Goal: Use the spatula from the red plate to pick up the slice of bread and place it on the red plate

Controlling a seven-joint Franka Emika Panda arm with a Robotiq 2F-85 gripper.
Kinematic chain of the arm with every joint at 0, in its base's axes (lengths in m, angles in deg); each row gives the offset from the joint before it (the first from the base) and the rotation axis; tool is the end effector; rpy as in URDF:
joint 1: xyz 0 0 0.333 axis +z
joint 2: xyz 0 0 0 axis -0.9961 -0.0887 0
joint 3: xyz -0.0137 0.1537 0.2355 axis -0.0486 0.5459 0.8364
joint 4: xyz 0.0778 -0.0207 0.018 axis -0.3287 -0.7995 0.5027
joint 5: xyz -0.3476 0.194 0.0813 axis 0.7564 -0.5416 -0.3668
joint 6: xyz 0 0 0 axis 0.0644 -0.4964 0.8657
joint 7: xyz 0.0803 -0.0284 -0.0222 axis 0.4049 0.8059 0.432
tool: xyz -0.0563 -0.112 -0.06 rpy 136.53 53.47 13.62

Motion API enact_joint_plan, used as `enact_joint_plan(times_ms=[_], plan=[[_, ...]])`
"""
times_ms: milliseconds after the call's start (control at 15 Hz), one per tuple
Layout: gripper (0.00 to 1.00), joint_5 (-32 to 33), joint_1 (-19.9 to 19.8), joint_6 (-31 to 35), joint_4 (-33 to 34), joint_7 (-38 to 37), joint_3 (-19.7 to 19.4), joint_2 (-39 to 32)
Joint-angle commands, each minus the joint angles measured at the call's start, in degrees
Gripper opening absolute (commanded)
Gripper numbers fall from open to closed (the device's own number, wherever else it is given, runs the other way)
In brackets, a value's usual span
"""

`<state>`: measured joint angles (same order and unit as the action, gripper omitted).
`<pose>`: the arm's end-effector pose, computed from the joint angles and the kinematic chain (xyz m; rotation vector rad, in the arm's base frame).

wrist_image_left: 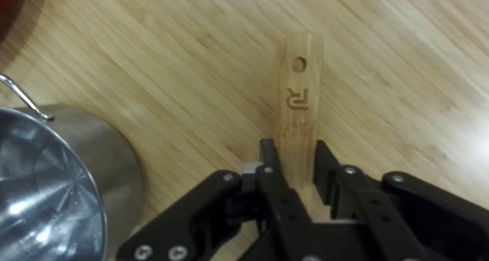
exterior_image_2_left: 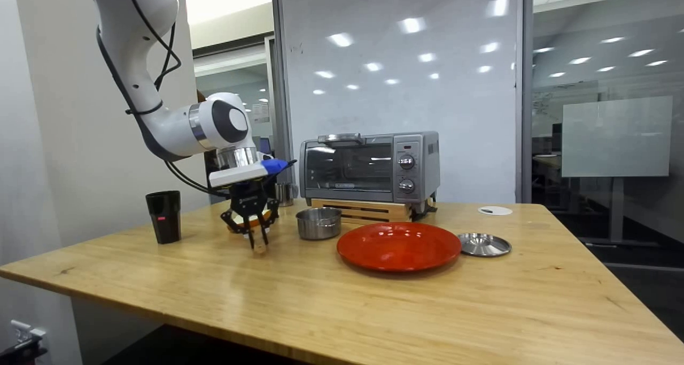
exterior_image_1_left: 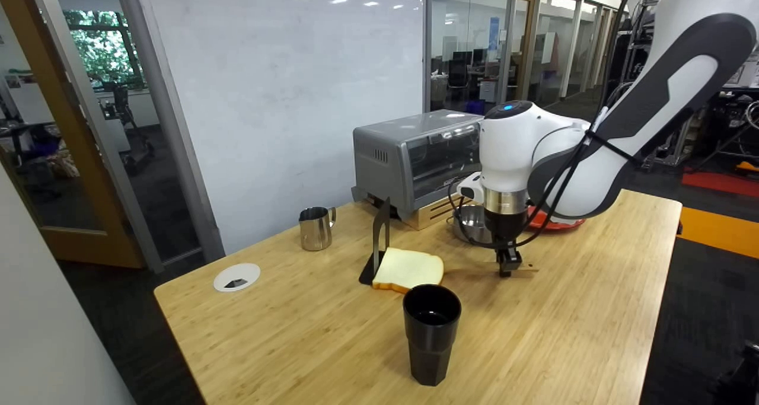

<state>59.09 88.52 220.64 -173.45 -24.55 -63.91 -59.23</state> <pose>0.5527 0.0618 0.1093 2.6980 1.2012 -0.0787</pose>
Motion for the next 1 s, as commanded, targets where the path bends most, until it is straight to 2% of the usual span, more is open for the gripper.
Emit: enact_joint_plan(times_ms=[0,467,933], plan=[[0.07,-0.6,-0.4,-1.4,0.9,2.7,1.4,-0.9],[0.07,-8.9,-4.9,-3.3,1.0,14.5,6.2,-1.3],[0.07,-10.9,-5.1,-3.6,0.8,17.4,5.4,-0.9]])
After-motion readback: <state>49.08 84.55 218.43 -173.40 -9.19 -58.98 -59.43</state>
